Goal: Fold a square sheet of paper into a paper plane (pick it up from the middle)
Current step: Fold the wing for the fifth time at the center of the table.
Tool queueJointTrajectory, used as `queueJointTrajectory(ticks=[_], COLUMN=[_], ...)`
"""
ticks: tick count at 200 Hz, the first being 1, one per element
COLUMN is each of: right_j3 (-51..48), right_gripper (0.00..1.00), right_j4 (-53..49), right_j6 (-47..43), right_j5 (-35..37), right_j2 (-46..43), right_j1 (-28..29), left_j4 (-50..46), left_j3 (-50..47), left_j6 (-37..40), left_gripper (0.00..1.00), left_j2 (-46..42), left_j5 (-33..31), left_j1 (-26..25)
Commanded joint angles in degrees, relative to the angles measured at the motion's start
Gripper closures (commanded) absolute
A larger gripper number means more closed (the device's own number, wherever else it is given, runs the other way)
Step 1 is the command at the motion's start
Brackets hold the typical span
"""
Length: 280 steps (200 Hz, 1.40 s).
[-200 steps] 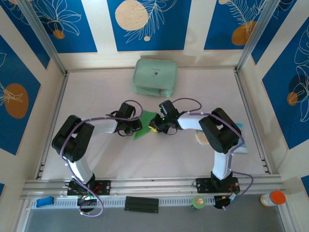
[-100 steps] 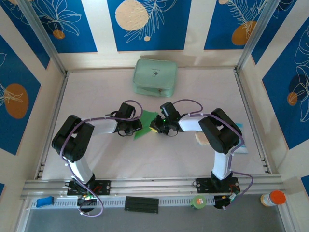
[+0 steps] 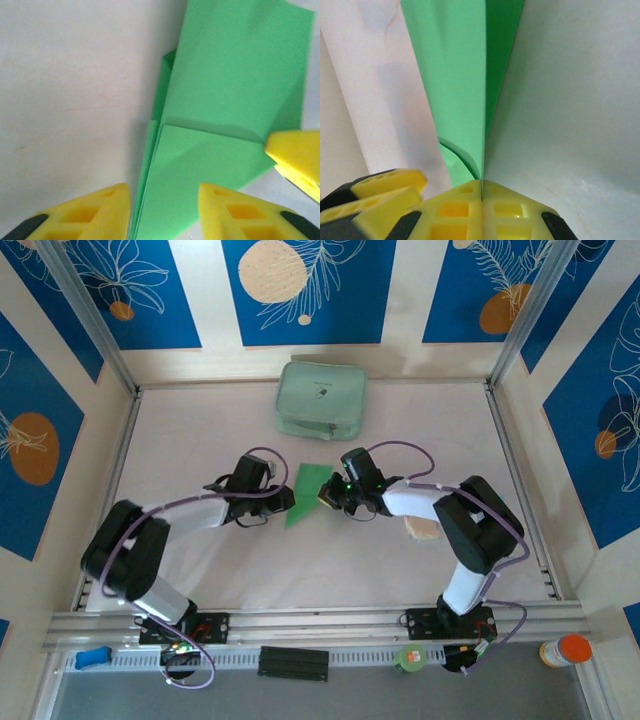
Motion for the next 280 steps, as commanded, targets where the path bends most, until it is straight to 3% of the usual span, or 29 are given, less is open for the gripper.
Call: queueJointTrajectory(ticks=[1, 66, 146, 161, 211, 280], right_j3=[-1.36, 1.59, 3.12, 3.39, 3.57, 3.39], right_gripper=[0.99, 1.0, 1.0, 1.0, 1.0, 1.0], right_j4=[-4.82, -15.15, -17.65, -17.99, -18.21, -18.63], right_j6=[0.11, 5.9, 10.2, 10.2, 10.37, 10.64], right_j5=[3.55, 4.46, 0.33, -0.08, -2.18, -2.84], right_j2=[-3.42, -6.04, -6.11, -6.13, -6.04, -6.3], right_j1=[-0.24, -0.95, -2.99, -3.21, -4.13, -4.92], left_j4=[5.18, 18.32, 24.59, 25.79, 36.82, 42.49], left_j3=[-3.23, -9.72, -6.88, -6.35, -8.59, -10.75], left_j6=[6.22, 29.26, 59.53, 62.09, 65.35, 65.92], left_gripper=[0.54, 0.37, 0.36, 0.38, 0.58, 0.7], left_j2=[-4.82, -8.52, 3.1, 4.79, 9.7, 12.15], left_j5=[1.22, -7.84, -15.37, -15.46, -19.29, -21.09], left_j1=[-1.06, -11.06, -19.8, -20.42, -21.02, -21.04])
